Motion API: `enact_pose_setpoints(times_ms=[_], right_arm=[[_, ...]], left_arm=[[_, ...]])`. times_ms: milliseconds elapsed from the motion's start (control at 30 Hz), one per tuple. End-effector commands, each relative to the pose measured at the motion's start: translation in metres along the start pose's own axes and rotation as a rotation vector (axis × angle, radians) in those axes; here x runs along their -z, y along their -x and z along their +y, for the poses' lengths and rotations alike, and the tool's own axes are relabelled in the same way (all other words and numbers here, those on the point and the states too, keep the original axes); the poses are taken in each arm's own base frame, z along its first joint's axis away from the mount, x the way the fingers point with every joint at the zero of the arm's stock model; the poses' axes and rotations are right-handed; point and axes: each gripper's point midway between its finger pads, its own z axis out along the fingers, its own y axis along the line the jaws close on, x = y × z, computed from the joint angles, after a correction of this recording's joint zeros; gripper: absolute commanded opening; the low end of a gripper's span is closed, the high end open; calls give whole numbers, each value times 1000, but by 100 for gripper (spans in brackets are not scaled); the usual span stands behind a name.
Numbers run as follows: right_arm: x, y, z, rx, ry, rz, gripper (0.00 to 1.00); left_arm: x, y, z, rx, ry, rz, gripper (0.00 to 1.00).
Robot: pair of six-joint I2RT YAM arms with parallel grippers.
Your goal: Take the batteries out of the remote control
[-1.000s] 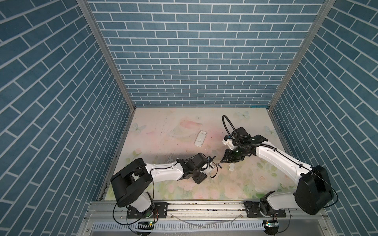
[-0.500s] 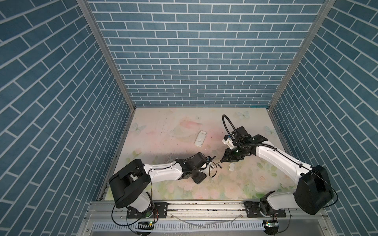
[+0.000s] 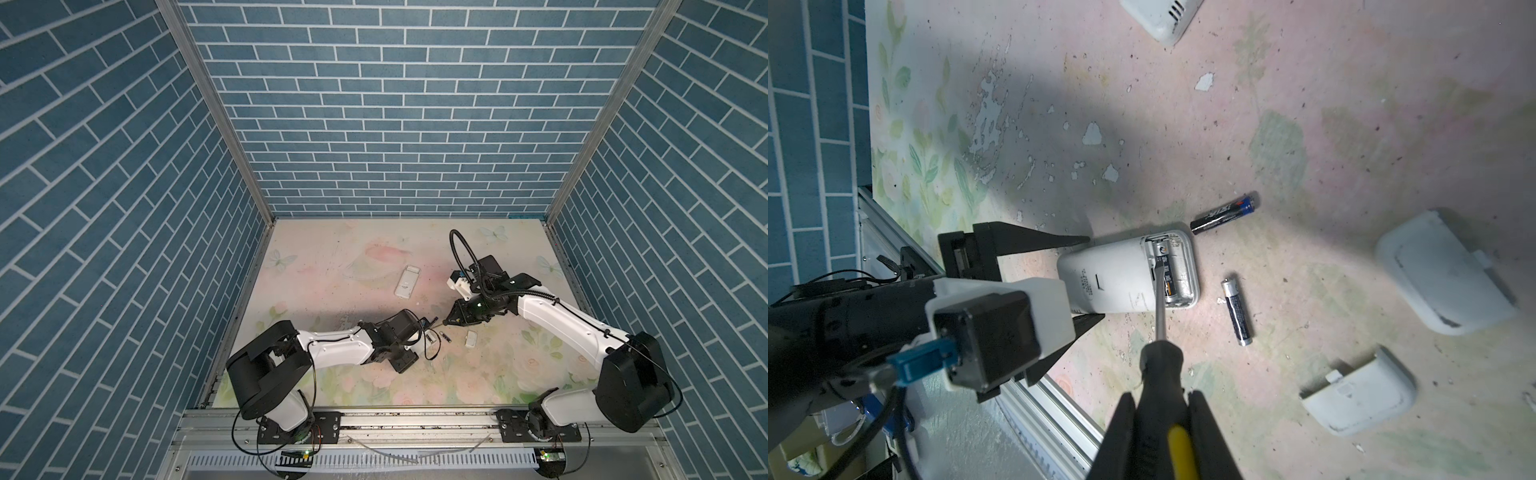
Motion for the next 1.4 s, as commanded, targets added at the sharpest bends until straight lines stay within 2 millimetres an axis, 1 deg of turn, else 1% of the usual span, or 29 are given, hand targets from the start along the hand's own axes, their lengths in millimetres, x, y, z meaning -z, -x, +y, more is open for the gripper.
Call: enact_pose_setpoints(times_ms=[0,67,167,233,333,467,600,733,800,867,933,1067,1133,1200,1233,1300,1367], right_arm=[[-3,-5,-3,27,3,11,0],[-2,-4,-5,27,-11,5,0],[-1,-3,-4,21,-10,0,0],[-1,-4,-4,19,-12,6,0],[2,-4,-3,29,-13,-1,0],[9,-5,-3,36,-26,-19,0],[11,-12,-8,27,-55,-8,0],[9,-19,-11,2,-62,0,0],[7,-21,-13,-19,-61,-2,0],[4,-22,-13,-52,-60,3,0],[2,-22,-9,-62,-31,4,0],[4,-22,-6,3,-10,-23,0],[3,-23,-3,51,12,-37,0],[3,-21,-5,123,-1,-92,0],[4,-18,-6,144,-9,-123,0],[10,-11,3,194,18,-178,0],[16,-7,2,215,-19,-212,0]], left_arm=[[-3,2,9,-6,36,12,66],[-2,3,15,10,51,3,66],[9,11,18,26,53,-45,67],[15,13,22,33,60,-63,68],[23,13,34,66,98,-73,70],[36,21,43,122,96,-124,73],[44,24,47,141,108,-119,74],[55,27,44,218,89,-101,71],[61,25,45,292,91,-92,67],[68,23,40,362,69,-108,61],[77,23,37,420,53,-154,60],[90,15,35,523,35,-193,60],[93,9,33,571,22,-190,60],[96,7,29,620,-2,-186,60],[91,-5,27,646,-4,-156,60],[90,-12,25,696,-15,-139,60],[90,-17,23,732,-24,-131,60]])
